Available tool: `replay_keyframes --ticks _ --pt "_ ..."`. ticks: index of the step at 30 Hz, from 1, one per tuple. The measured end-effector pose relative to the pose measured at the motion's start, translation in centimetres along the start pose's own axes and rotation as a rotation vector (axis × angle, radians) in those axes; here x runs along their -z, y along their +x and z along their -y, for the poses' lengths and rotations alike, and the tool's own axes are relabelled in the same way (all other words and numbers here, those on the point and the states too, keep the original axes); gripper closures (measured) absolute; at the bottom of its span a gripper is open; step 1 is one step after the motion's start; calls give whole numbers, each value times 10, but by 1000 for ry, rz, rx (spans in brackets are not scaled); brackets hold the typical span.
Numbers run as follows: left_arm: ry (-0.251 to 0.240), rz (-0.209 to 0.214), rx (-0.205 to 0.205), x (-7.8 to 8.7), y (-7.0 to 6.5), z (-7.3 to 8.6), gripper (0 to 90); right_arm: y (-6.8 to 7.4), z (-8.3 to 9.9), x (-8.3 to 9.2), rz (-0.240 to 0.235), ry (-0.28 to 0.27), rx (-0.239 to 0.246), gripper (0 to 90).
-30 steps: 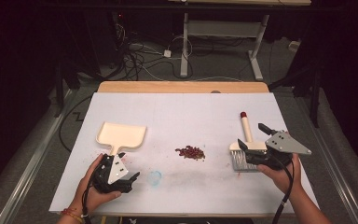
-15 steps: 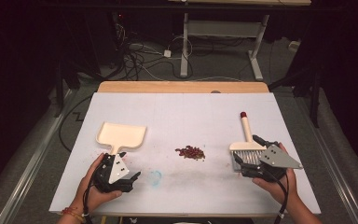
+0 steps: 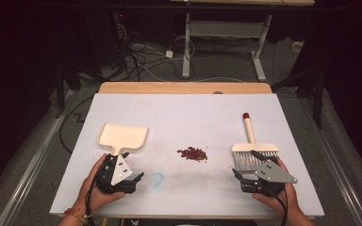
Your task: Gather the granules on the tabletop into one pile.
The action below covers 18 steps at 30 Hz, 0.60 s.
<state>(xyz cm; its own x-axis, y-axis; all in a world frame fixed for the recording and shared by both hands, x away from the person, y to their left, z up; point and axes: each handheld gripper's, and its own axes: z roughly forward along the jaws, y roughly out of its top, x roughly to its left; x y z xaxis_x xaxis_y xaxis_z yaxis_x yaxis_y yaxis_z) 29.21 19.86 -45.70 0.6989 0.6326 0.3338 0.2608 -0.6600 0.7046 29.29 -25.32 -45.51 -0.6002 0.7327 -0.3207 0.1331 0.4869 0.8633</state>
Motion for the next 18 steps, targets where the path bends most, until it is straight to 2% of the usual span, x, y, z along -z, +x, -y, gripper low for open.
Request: replay_keyframes --ticks 3,13,18 --pt "-17 2 9 0 1 -2 177 1 1 1 -2 -1 4 164" --pt "-16 10 -8 1 -2 1 177 -2 -1 5 9 -12 -15 165" --pt "-24 6 -8 5 -1 2 177 -1 -3 6 22 -17 -8 165"
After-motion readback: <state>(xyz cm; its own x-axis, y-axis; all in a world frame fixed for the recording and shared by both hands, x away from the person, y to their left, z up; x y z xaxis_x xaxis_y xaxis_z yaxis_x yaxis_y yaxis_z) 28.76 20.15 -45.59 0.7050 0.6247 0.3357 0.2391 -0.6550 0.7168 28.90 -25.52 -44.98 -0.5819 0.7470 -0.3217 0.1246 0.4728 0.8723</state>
